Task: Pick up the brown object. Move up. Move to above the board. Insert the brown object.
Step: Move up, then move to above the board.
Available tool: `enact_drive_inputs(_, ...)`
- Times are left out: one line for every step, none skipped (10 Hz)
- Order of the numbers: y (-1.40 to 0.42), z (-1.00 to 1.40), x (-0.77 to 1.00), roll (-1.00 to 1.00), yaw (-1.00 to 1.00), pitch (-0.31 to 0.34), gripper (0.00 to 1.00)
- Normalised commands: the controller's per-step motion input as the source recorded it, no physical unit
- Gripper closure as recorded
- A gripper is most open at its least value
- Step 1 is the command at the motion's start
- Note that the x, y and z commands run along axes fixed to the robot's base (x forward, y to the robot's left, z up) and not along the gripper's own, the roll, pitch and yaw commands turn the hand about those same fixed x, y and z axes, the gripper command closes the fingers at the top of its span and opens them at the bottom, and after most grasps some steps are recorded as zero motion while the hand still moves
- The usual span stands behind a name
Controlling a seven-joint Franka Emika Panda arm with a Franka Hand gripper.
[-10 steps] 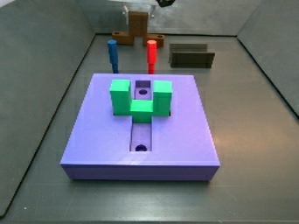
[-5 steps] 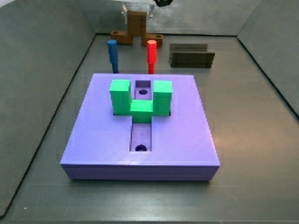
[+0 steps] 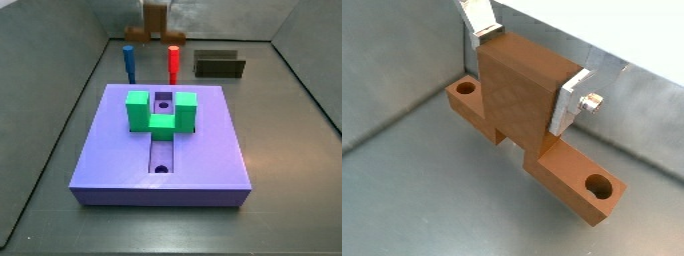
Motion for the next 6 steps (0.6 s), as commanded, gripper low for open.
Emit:
enact_drive_inputs(0.02, 0.28, 0.01, 0.05, 0.0, 0.043, 1.0)
enact_drive_inputs(0.0, 1.4, 0.0, 0.0, 0.0, 0.0, 1.0)
enact_drive_inputs(0.0, 1.4, -0.02, -0.01, 0.0, 0.023, 1.0)
enact_drive_inputs(-0.01, 1.4, -0.05, 0.01, 0.0, 0.029, 1.0)
enact_drive_inputs(0.0, 1.4, 0.0, 0.01, 0.0, 0.012, 1.0)
enact_drive_inputs(0.02, 1.4, 0.05, -0.01, 0.0, 0.055, 1.0)
